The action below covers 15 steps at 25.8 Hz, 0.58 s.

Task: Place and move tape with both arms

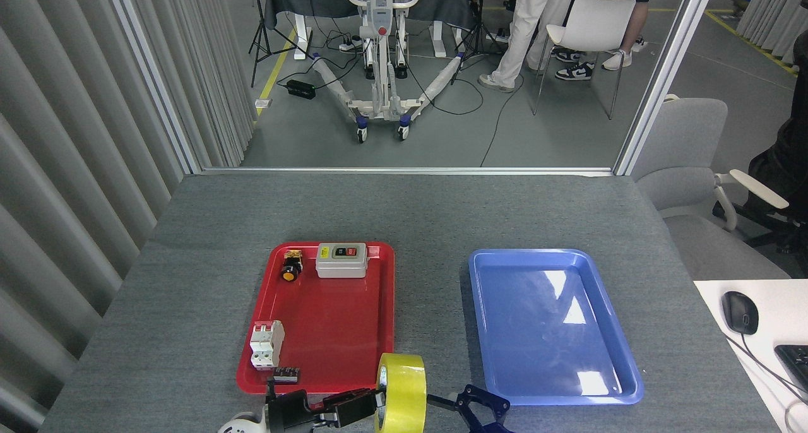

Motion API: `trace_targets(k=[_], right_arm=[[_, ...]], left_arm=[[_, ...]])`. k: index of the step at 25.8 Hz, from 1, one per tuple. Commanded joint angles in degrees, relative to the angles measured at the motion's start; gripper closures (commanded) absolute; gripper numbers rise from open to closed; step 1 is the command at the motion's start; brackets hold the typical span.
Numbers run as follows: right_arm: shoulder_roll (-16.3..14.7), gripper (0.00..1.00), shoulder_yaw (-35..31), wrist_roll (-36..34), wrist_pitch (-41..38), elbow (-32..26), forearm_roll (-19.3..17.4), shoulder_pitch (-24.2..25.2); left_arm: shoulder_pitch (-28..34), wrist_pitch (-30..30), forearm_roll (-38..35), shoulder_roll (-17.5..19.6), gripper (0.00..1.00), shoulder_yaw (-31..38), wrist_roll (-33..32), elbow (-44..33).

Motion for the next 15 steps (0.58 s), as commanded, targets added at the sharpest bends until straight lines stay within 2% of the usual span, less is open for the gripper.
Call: trace_targets(k=[1, 3, 6, 9, 15], right_arm=[[2.26, 0.09, -2.91, 0.04, 0.19, 0.99, -0.08, 0.81], [3.49, 0.13, -3.08, 0.30, 0.02, 1.60, -0.08, 0.81], [3.40, 0.16, -3.08, 0.39, -0.42, 1.69, -0.17, 0.99], [3.58, 0.29, -3.08, 0.39, -0.68, 1.87, -0.25, 1.08], [3.84, 0.49, -3.08, 0.30, -3.06, 2.04, -0.87, 0.99]], left_arm=[[-0.05, 0.01, 0.00, 0.03, 0.92, 0.15, 0.06, -0.02], [-0.05, 0.01, 0.00, 0.03, 0.92, 0.24, 0.14, 0.06], [-0.14, 0.01, 0.00, 0.12, 0.92, 0.41, 0.14, 0.06], [-0.58, 0.01, 0.09, 0.12, 0.92, 0.50, 0.23, 0.15], [-0.93, 0.01, -0.09, -0.06, 0.92, 0.59, 0.41, 0.59]])
